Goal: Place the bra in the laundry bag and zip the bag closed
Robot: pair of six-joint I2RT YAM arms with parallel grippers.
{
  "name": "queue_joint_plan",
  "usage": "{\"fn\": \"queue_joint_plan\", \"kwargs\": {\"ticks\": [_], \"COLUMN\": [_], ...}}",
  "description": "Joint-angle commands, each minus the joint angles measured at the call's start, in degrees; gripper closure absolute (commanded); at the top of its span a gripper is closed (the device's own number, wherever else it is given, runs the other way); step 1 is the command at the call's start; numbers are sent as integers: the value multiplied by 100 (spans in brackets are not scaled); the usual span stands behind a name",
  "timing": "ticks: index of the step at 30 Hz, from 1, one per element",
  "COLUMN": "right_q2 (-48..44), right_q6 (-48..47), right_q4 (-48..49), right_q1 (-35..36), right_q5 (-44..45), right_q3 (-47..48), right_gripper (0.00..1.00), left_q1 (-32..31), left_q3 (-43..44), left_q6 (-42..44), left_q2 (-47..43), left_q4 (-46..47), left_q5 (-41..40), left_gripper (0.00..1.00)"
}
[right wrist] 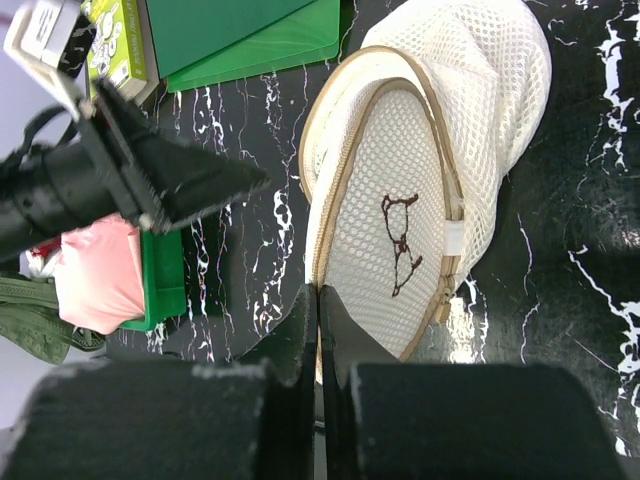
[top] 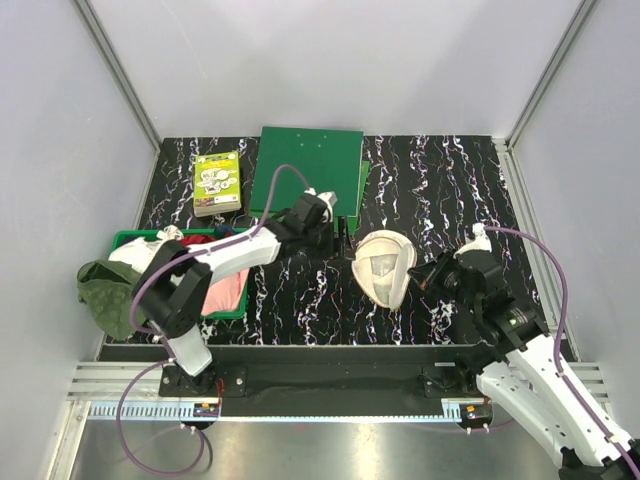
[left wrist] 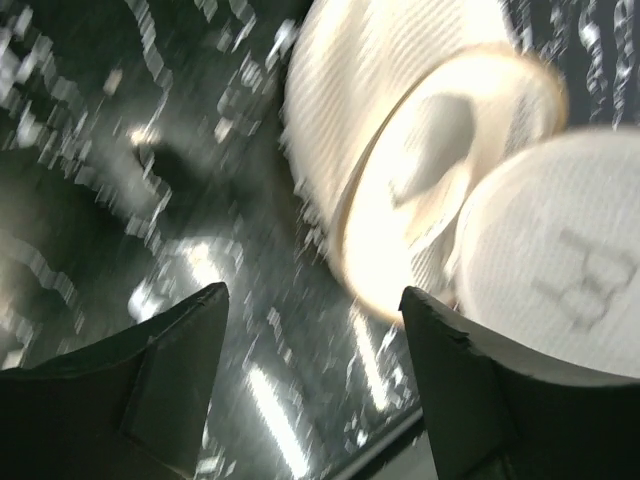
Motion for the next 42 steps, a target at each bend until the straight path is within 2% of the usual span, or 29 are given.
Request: {"fn": "queue_joint_plan", "kwargs": {"ticks": [1, 3, 6, 12, 16, 17, 20, 22, 24, 25, 29, 32, 34, 37, 39, 42], "right_q2": [-133, -133, -195, -502, -669, -748, -958, -1047, -1117, -1170, -1679, -1489, -1041, 362, 875, 1833], "right_q6": [15, -11, -29, 14, 173, 243, 716, 1103, 1733, 1790, 1703, 1115, 561, 463, 489, 577], "right_q4": [-119, -154, -216, -356, -540, -680, -1602, -2077, -2664, -2764, -3002, -2696, -1827, -606, 349, 1224], "right_q1": [-46, -46, -46, -46, -37, -54, -46, -46, -46, -46, -46, -46, -46, -37, -28, -37], "right_q5": [226, 253, 358, 534, 683, 788, 1551, 1817, 1923, 1853, 1545, 1484, 827, 148, 77, 323], "right_q3": [176, 237, 255, 141, 0, 0, 79, 193, 290, 290, 387, 510, 405, 63, -201, -272], "right_gripper": [100, 100, 100, 100, 100, 100, 94, 79, 70, 58, 33, 2, 0, 1, 7, 18], "left_q1": [-189, -259, -286, -286, -295, -295, -304, -348, -374, -374, -374, -400, -418, -453, -488, -523], "left_q3": [718, 1008, 1439, 2133, 2336, 2328, 2249, 2144, 2056, 1968, 1748, 1713, 1669, 1616, 1590, 1493], "left_q6": [148, 166, 279, 517, 605, 614, 640, 675, 640, 614, 535, 517, 491, 429, 394, 350], "left_q2": [664, 1006, 1393, 1693, 1606, 1414, 844, 561, 288, 226, 33, 24, 6, -73, -117, -196], "left_q4": [307, 237, -52, -659, -914, -959, -1091, -1126, -1170, -1179, -1179, -1161, -1161, -1135, -1126, -1126], "left_q5": [79, 52, -88, -309, -440, -519, -695, -774, -810, -810, -740, -626, -590, -537, -581, -651], "left_gripper": [30, 36, 39, 62, 96, 100, 100, 100, 100, 100, 100, 100, 100, 100, 100, 100]}}
